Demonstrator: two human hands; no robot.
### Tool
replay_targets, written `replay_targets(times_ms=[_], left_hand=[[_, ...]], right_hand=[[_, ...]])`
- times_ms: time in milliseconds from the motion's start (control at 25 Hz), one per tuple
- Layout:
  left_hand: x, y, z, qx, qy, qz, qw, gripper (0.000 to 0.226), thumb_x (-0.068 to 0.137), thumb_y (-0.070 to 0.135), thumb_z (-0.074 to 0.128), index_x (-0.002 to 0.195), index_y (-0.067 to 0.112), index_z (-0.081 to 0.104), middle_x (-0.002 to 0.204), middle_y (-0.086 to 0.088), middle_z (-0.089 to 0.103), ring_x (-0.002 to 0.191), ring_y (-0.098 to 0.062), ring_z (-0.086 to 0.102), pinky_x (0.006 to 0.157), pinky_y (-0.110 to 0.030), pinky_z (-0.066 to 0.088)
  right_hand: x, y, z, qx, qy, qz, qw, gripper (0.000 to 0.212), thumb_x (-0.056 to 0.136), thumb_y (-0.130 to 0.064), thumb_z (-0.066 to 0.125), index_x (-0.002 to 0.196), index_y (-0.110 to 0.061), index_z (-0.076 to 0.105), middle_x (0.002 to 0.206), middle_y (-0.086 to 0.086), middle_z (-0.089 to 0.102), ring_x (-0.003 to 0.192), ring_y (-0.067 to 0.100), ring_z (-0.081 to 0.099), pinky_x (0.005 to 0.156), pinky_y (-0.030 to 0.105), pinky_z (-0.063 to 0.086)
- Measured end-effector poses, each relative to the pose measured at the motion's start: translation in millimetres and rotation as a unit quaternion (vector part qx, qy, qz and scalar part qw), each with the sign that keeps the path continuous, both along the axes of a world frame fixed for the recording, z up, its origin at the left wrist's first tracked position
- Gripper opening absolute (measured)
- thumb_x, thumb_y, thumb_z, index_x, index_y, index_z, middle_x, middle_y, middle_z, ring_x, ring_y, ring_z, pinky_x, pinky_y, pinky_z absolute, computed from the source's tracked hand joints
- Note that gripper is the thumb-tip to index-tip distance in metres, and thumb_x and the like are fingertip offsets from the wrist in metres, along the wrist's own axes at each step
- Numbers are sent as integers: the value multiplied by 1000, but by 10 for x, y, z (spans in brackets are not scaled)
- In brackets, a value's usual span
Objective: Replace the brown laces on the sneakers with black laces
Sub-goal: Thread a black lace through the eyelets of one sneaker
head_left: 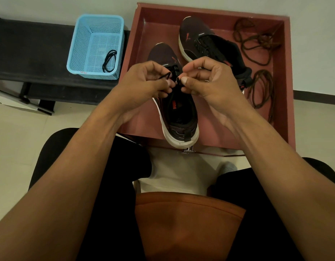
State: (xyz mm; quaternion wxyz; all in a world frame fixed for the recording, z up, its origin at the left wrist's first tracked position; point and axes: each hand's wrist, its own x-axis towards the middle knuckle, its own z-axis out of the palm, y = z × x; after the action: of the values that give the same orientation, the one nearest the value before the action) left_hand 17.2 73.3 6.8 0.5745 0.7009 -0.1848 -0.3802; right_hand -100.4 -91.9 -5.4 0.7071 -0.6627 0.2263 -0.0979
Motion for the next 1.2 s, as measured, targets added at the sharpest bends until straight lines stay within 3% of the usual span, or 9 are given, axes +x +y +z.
replay_targets(times_ms=[200,400,520,560,720,880,1200], left_hand=[[-25,10,75,-45,97,26,994,12,97,0,56,98,10,51,96,-17,75,89,-25,72,86,-32,57],[-5,53,28,-33,40,-37,998,16,103,4,58,91,11,65,104,-18,74,96,-22,70,92,-31,56],[-14,76,20,-12,-8,-41,999,3,92,10,75,94,9,73,110,-27,73,94,-19,72,90,-29,57],[-11,82,12,-6,-14,-25,1000,13,86,13,79,97,7,75,110,-28,73,92,-19,73,89,-29,58],[-12,76,-15,-1,-35,-2,999,28,86,5,80,112,-3,73,98,-24,76,86,-22,77,82,-31,62],[-15,74,-4,-18,-56,6,998,26,86,0,80,102,2,60,93,-30,74,79,-24,78,75,-34,64],[-19,49,19,17,-70,-17,997,21,81,4,86,99,-1,76,89,-23,77,79,-22,77,79,-32,64]], right_hand=[[26,35,-33,30,5,-29,999,16,92,4,74,105,-5,70,94,11,77,89,16,75,83,30,61],[39,78,-63,41,6,-62,997,15,91,2,76,105,-3,71,100,18,78,89,17,75,78,26,60],[31,94,-70,37,3,-56,998,17,89,1,79,103,-3,72,99,17,79,88,18,76,78,25,58],[25,94,-72,35,2,-50,998,17,88,1,80,102,-3,72,98,16,79,88,18,76,79,25,58],[6,58,-66,35,3,-33,999,20,85,1,83,101,-5,73,99,17,79,87,20,76,82,28,59],[7,55,-62,27,7,-27,999,23,81,0,86,99,-7,74,98,16,79,89,20,76,85,30,60],[2,54,-39,27,0,-13,1000,18,85,2,82,100,-2,75,89,15,79,88,24,78,83,27,59]])
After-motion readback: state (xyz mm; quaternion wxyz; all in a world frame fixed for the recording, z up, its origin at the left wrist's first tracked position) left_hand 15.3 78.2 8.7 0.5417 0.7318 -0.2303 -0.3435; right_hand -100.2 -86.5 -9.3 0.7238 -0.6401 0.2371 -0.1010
